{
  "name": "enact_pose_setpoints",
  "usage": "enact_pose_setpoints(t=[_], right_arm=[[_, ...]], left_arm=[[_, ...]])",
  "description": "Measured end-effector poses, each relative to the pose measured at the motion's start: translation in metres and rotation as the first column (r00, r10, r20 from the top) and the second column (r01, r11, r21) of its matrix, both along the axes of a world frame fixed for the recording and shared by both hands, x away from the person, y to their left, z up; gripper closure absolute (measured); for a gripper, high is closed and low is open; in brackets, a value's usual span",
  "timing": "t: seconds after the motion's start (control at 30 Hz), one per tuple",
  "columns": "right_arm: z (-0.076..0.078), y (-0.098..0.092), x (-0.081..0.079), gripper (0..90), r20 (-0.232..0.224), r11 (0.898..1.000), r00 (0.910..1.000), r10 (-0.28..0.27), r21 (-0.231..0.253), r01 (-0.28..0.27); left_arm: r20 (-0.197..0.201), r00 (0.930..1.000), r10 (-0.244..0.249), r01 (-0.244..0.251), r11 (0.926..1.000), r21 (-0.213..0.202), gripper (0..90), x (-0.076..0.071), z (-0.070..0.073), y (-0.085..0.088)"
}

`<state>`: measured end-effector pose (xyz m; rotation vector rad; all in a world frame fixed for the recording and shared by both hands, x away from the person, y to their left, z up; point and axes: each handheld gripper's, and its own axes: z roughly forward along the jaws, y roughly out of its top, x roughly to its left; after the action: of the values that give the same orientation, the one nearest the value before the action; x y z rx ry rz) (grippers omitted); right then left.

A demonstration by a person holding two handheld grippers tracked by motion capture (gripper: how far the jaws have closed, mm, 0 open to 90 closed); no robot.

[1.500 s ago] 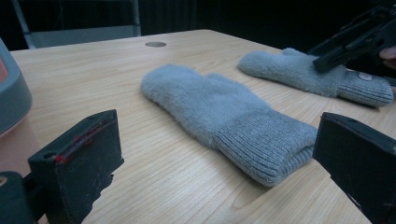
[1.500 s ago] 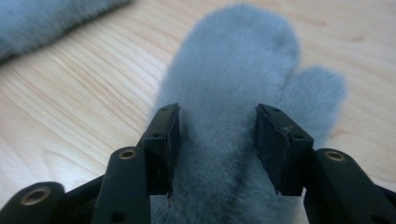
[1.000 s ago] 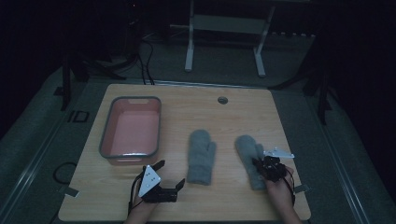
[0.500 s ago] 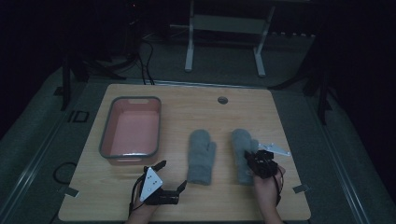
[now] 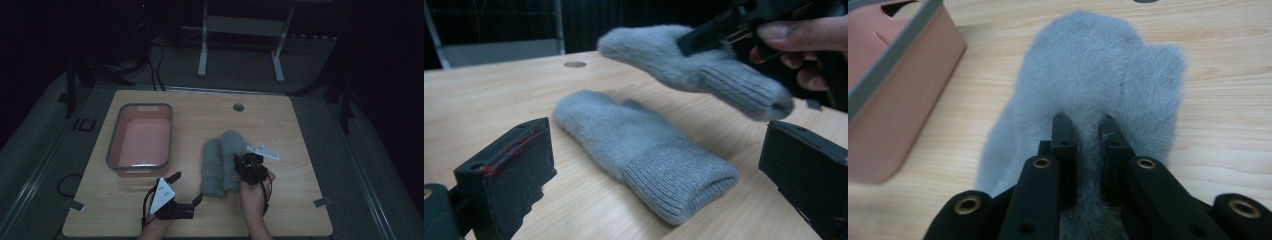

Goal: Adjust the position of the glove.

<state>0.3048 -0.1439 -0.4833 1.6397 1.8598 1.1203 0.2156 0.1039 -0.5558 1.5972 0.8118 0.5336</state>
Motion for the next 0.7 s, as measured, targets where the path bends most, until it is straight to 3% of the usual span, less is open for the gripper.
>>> enact_pose_setpoints(t=[0.07,0.2,0.3,0.43,0.6,0.7], right_arm=[[-0.001,0.011,0.001,81.7,-0.008,1.000,1.0000,0.000,0.013,0.000],[-0.007,0.036,0.002,81.7,-0.021,1.000,0.9997,0.012,0.027,-0.012],[-0.017,0.047,0.005,81.6,-0.050,1.000,0.9987,-0.007,0.025,0.008],[-0.026,0.048,0.008,81.1,-0.080,0.999,0.9965,-0.024,0.045,0.028],[-0.037,0.052,0.013,79.6,-0.114,0.999,0.9935,0.003,0.049,0.003],[-0.045,0.055,0.014,72.0,-0.117,0.999,0.9931,0.011,0.048,-0.005]], left_arm=[[0.008,0.9999,-0.010,0.010,0.9999,-0.012,1.5,-0.003,0.001,0.000],[0.039,0.9990,-0.023,0.022,0.9997,0.006,1.5,-0.004,0.003,-0.001],[0.037,0.9989,-0.029,0.028,0.9996,0.009,1.5,-0.003,0.002,-0.002],[0.049,0.9982,-0.034,0.033,0.9993,0.020,1.5,-0.004,0.003,-0.004],[0.041,0.9988,-0.026,0.025,0.9995,0.017,1.5,-0.002,0.002,-0.004],[0.033,0.9992,-0.021,0.021,0.9998,0.007,1.5,-0.002,0.001,-0.004]])
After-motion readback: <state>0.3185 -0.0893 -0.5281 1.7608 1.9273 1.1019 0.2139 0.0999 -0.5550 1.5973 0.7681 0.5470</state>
